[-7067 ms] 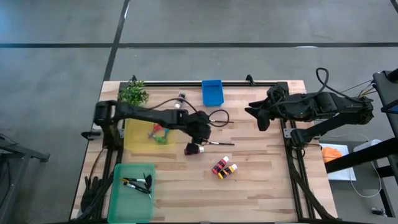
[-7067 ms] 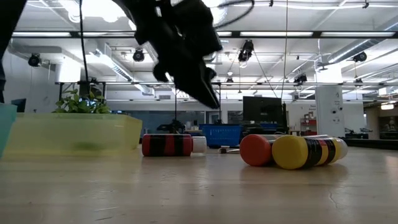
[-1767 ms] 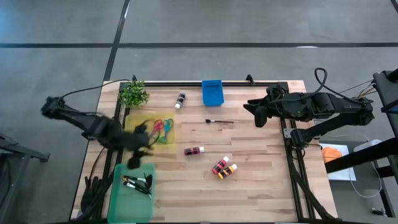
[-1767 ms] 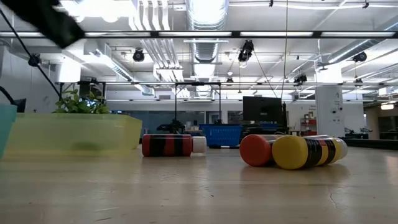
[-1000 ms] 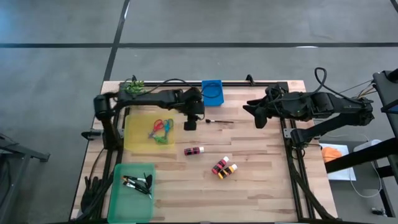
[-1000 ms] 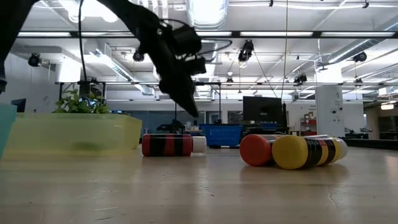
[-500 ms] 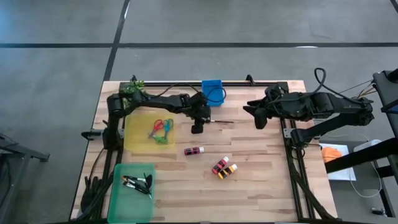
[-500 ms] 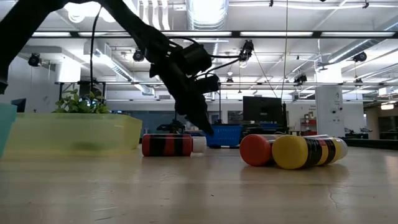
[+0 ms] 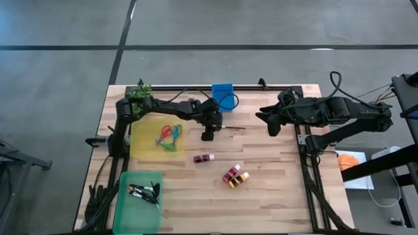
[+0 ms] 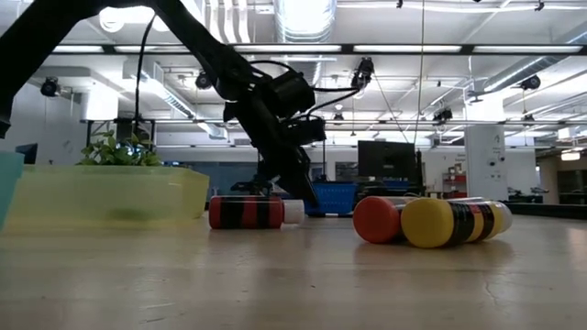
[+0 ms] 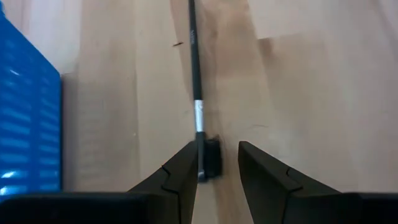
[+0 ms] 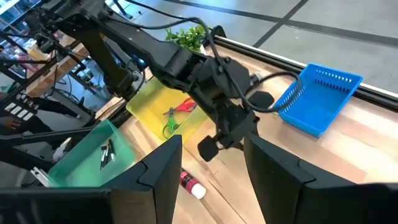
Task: Pick & Place Paint Supplies
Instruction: Put the black paint brush into the blue bin
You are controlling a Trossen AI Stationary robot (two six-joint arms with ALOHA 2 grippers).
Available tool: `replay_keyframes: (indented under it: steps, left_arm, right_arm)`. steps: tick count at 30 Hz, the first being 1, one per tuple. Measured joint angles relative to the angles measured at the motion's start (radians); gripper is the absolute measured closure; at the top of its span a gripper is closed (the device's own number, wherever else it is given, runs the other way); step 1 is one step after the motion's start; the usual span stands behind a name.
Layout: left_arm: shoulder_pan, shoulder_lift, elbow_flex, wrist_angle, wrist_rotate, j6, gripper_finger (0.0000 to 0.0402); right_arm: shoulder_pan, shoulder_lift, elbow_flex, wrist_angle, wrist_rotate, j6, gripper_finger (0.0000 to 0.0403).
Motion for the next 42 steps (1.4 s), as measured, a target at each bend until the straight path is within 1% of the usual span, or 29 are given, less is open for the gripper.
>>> replay_keyframes:
  steps: [5,12,15,19,23,26,30,31,35,39,42]
  left_arm:
    - [-0.013,0.004,0.005,0.007,-0.067,0.004,0.0279]
    - [-0.012,0.005,0.004,0.003,-0.067,-0.001,0.0279]
    - [-0.013,0.033,0.012,-0.003,-0.058,-0.051,0.0279]
    - [-0.023,0.045,0.030,-0.011,-0.097,-0.062,0.0279]
    - [-0.024,0.056,0.050,-0.028,-0.100,-0.080,0.0282]
    - [-0.028,0.057,0.052,-0.032,-0.117,-0.088,0.0305]
    - [-0.028,0.057,0.054,-0.027,-0.117,-0.120,0.0377]
    - [-0.028,0.056,0.054,-0.027,-0.116,-0.137,0.0388]
    - [-0.027,0.046,0.053,-0.038,-0.091,-0.187,0.0396]
    - [-0.035,0.021,0.050,-0.063,-0.066,-0.188,0.0398]
    - [-0.037,-0.021,0.050,-0.073,-0.043,-0.188,0.0399]
  right_arm:
    - [0.000,0.000,0.000,-0.001,-0.018,-0.003,0.0232]
    - [0.000,0.000,0.000,-0.003,-0.023,-0.003,0.0232]
    - [0.000,0.000,0.000,-0.003,-0.028,-0.003,0.0232]
    - [0.000,0.000,0.000,-0.002,-0.040,-0.003,0.0232]
    - [0.000,0.000,0.000,0.000,-0.045,-0.003,0.0232]
    - [0.000,0.001,0.002,0.000,-0.045,-0.003,0.0232]
    - [0.000,0.001,0.002,0.000,-0.045,-0.003,0.0232]
    - [0.000,0.001,0.002,0.001,-0.045,-0.003,0.0232]
    - [0.000,0.001,0.002,0.002,-0.045,-0.002,0.0232]
    - [0.000,0.001,0.001,0.003,-0.046,-0.001,0.0232]
    - [0.000,0.002,0.001,0.004,-0.046,-0.001,0.0232]
